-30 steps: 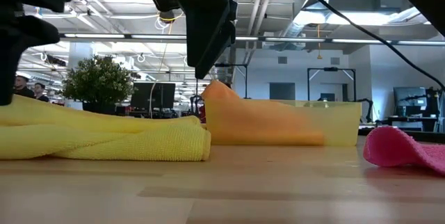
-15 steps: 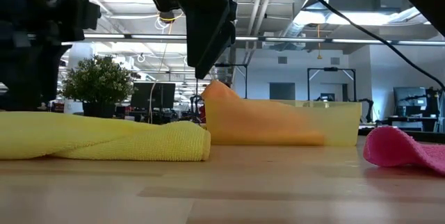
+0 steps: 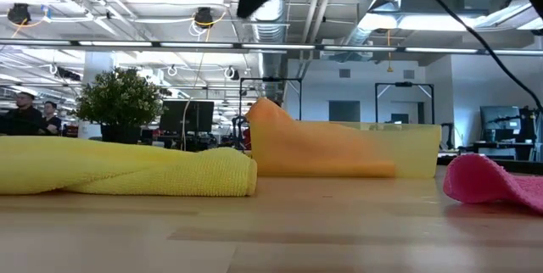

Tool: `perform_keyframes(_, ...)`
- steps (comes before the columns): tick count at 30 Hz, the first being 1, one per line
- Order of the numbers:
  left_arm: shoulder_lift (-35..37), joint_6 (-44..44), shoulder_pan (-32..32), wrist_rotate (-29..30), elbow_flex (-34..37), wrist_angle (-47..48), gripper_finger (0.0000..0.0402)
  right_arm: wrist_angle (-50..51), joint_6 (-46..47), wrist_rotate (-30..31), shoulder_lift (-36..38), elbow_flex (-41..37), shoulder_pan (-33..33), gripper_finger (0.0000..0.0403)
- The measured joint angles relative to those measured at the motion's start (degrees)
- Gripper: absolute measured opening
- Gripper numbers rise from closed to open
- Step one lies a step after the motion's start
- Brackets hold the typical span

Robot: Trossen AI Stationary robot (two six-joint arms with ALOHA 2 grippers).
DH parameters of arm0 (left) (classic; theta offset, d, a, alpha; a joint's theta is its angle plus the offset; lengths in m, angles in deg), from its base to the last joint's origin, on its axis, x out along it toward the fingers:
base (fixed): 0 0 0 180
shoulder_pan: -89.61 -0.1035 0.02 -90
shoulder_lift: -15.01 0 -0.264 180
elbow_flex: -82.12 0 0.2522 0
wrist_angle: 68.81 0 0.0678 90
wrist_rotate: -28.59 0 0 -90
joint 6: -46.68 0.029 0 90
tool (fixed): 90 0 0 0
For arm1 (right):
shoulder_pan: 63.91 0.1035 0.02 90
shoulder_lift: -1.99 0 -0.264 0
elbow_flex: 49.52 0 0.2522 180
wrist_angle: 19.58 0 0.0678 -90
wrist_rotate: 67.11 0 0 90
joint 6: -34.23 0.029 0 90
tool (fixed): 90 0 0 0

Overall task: Fold microfiber towels
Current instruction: Fold the yellow microfiber towel

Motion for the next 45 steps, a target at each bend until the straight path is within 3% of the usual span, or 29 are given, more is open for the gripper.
perform_keyframes(6, -6.1, -2.1, 2.8, 1.7, 0.0, -2.8, 0.0142, -2.7, -0.2, 0.8, 1.0, 0.0, 1.6, 0.0255)
perform_keyframes(13, -12.1, -6.0, 2.2, 2.2, 0.0, 0.5, 0.0141, -2.8, 0.8, 0.9, 1.1, 0.0, 2.1, 0.0255)
perform_keyframes(24, -17.4, -6.9, 1.6, -3.5, 0.0, 2.1, 0.014, -2.8, 1.8, 0.9, 1.1, 0.0, 2.1, 0.0255)
perform_keyframes(29, -17.4, -7.4, 0.1, -5.4, 0.0, 4.7, 0.0094, -2.4, 1.8, 0.9, 1.1, 0.0, 2.1, 0.0255)
perform_keyframes(34, -16.6, -4.1, -1.5, -7.6, -0.8, 8.2, 0.001, 0.0, 2.4, 0.9, 1.3, 0.0, 2.1, 0.0255)
perform_keyframes(38, -15.3, 0.8, -2.8, -5.2, -4.2, 14.2, 0.0006, 2.0, 3.0, 0.9, 1.6, 0.0, 2.0, 0.0255)
perform_keyframes(42, -15.2, 11.4, -5.0, -3.2, -7.9, 20.0, 0.0002, 3.3, 3.0, 1.0, 2.7, 0.0, 1.8, 0.0255)
perform_keyframes(45, -15.2, 21.3, -7.9, -2.8, -8.5, 18.7, 0.0001, 3.7, 4.5, 1.8, 4.0, 0.0, 1.7, 0.0255)
